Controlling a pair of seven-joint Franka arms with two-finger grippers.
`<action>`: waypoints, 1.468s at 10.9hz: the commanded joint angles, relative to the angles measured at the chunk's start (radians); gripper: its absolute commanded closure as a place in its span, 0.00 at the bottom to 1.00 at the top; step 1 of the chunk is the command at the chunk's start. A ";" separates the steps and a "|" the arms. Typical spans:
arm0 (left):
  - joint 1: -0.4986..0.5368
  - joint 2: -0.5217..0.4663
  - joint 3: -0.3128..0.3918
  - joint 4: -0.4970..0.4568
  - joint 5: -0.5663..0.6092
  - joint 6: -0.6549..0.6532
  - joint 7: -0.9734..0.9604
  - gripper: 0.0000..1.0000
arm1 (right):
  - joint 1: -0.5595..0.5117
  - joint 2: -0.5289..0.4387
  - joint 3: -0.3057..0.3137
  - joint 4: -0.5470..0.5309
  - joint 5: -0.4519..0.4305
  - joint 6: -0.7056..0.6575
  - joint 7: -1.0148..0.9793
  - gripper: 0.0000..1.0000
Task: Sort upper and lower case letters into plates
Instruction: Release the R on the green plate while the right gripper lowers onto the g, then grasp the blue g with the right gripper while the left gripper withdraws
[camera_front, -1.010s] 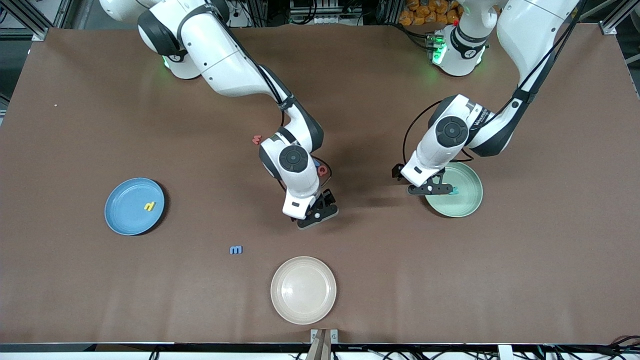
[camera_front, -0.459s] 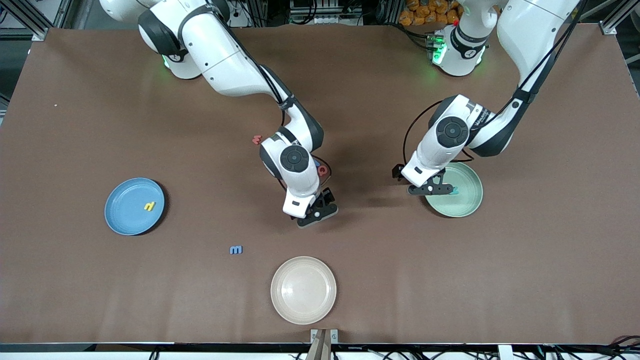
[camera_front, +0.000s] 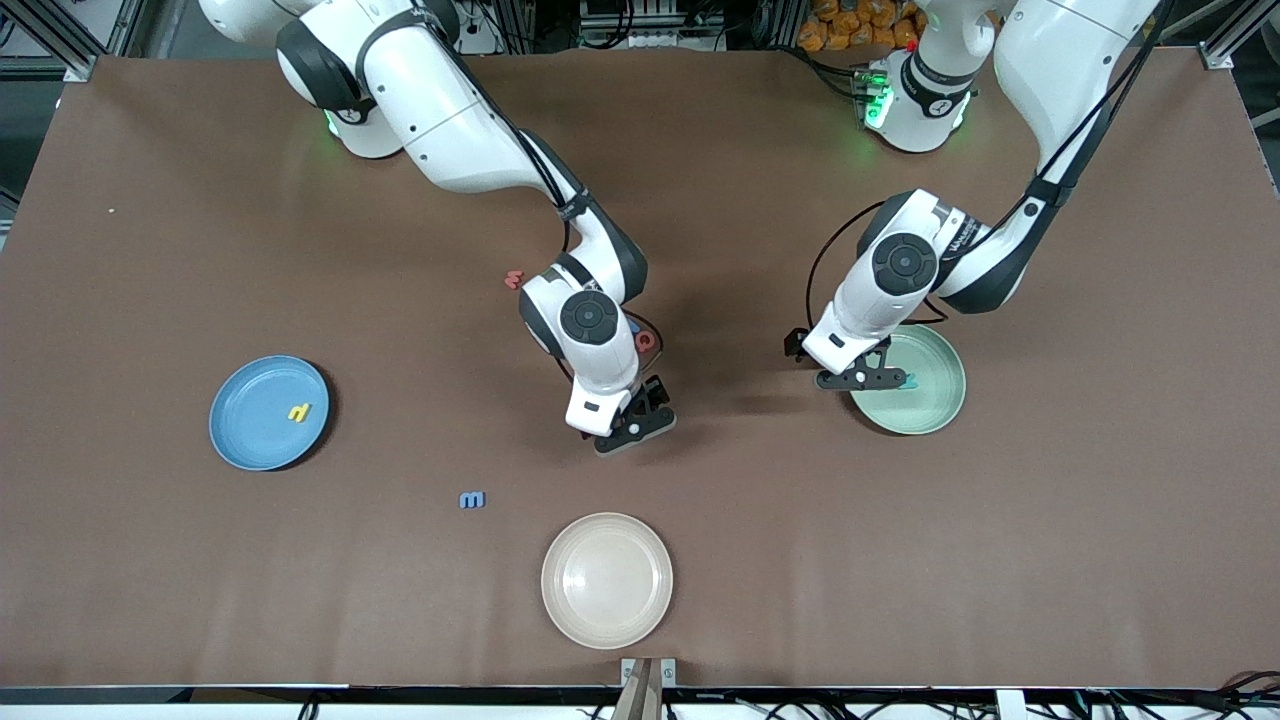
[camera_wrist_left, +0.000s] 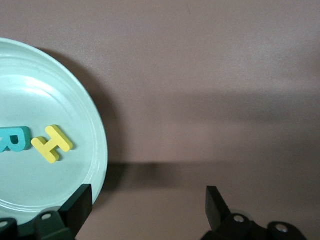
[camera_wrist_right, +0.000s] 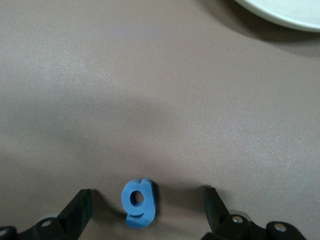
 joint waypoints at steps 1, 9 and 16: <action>0.002 0.000 -0.002 0.005 -0.018 0.000 -0.006 0.00 | 0.013 -0.029 -0.006 -0.034 0.003 -0.004 0.017 0.00; 0.003 -0.005 -0.007 0.013 -0.030 0.000 -0.009 0.00 | 0.014 -0.061 -0.006 -0.034 0.004 -0.040 0.021 1.00; -0.162 0.078 -0.016 0.157 -0.145 -0.010 -0.291 0.00 | -0.179 -0.308 -0.040 -0.208 -0.029 -0.178 0.054 1.00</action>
